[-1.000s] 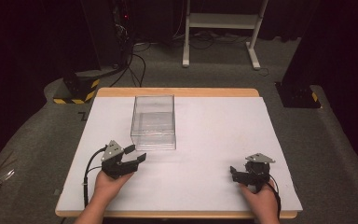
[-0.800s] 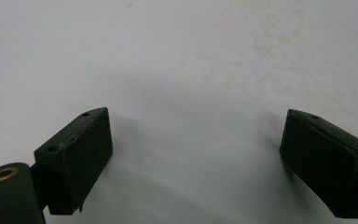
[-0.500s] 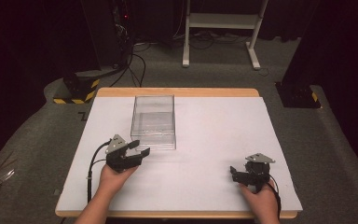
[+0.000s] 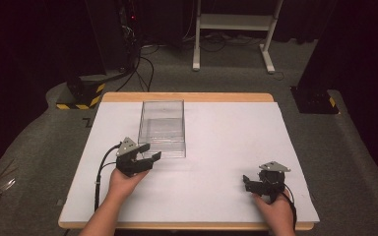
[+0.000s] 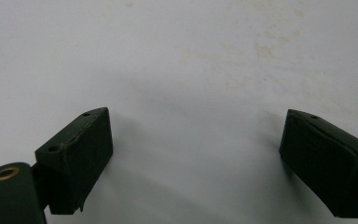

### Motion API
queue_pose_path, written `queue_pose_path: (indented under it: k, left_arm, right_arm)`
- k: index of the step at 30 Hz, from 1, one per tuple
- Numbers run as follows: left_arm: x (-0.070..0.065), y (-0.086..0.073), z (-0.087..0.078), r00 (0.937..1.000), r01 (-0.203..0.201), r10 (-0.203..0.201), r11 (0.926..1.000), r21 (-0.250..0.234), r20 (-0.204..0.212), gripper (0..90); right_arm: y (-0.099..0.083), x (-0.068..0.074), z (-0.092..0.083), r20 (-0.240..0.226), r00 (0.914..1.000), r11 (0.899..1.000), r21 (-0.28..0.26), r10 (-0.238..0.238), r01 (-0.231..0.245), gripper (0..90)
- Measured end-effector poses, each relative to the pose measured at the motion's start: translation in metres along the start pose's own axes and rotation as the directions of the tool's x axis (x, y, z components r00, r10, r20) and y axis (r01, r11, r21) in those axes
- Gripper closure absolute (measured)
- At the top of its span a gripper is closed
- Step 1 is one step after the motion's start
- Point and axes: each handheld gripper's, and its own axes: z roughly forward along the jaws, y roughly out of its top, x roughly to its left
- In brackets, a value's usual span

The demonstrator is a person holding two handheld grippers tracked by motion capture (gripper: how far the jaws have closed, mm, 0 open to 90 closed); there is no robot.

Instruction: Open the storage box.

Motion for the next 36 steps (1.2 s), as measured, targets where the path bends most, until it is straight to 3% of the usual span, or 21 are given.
queue_pose_path:
  k: [17,20,32,36]
  left_arm:
    - [0.011,0.001,0.011,0.9983,0.016,-0.015,0.9996,-0.025,0.057,44.0]
    - [0.011,0.003,0.012,0.9974,0.029,-0.025,0.9984,-0.048,0.068,44.9]
    - [0.016,0.001,0.013,0.9973,0.033,-0.029,0.997,-0.07,0.068,58.5]
    - [0.016,0.0,0.015,0.9971,0.019,-0.013,0.9966,-0.08,0.074,62.1]
  right_arm:
    - [0.0,0.0,0.0,0.001,1.0,1.0,0.001,-0.001,0.001,9.7]
    - [0.0,0.0,0.0,0.001,1.0,1.0,0.001,-0.001,0.001,9.7]
    - [0.0,0.0,0.0,0.002,1.0,1.0,0.001,-0.003,0.003,9.8]
    - [0.0,0.0,0.0,0.003,1.0,1.0,0.0,-0.004,0.004,9.8]
